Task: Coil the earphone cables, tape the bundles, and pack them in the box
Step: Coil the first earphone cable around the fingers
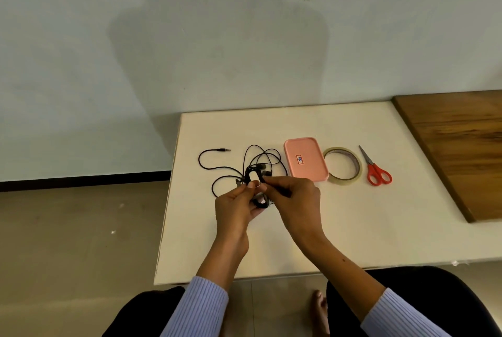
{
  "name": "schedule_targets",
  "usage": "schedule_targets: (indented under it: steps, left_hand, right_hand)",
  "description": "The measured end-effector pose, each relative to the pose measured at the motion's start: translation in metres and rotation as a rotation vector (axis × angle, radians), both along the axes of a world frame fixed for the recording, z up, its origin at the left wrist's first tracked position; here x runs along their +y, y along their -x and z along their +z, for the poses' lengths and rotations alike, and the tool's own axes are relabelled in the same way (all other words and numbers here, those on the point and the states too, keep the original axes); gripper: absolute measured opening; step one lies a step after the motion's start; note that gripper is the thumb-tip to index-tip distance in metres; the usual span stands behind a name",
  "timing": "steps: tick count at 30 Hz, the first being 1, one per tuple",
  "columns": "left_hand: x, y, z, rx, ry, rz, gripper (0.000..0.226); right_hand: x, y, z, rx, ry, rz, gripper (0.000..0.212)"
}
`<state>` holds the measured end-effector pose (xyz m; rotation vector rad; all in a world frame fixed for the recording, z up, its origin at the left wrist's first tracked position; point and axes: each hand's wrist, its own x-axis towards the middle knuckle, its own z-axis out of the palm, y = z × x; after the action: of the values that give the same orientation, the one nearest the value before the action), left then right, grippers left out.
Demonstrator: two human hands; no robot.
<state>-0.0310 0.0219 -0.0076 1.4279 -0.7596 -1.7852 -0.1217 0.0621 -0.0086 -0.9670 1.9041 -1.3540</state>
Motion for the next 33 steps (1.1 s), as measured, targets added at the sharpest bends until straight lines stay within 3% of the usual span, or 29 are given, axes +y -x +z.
schedule_targets:
  steps: [3, 14, 22, 27, 30, 33]
  left_hand:
    - [0.003, 0.002, -0.002, 0.011, -0.014, -0.015, 0.012]
    - [0.003, 0.003, -0.007, -0.026, -0.07, -0.144, 0.026]
    - [-0.002, 0.001, 0.0, 0.072, -0.148, -0.257, 0.033]
    - [-0.002, -0.002, -0.008, -0.07, -0.086, -0.359, 0.034]
    - [0.0, -0.001, -0.014, -0.103, -0.041, -0.297, 0.029]
    - [0.002, 0.003, -0.013, 0.071, -0.068, -0.155, 0.026]
  right_hand:
    - [-0.001, 0.002, 0.0, 0.01, 0.0, -0.013, 0.02]
    - [-0.001, -0.002, -0.007, 0.247, -0.11, 0.244, 0.018]
    - [-0.004, 0.01, -0.003, 0.189, -0.09, 0.159, 0.008]
    - [-0.002, 0.008, 0.001, 0.276, -0.083, 0.17, 0.01]
    - [-0.001, 0.003, -0.003, 0.384, -0.045, 0.18, 0.009]
    - [-0.001, 0.002, -0.003, 0.34, 0.018, 0.18, 0.013]
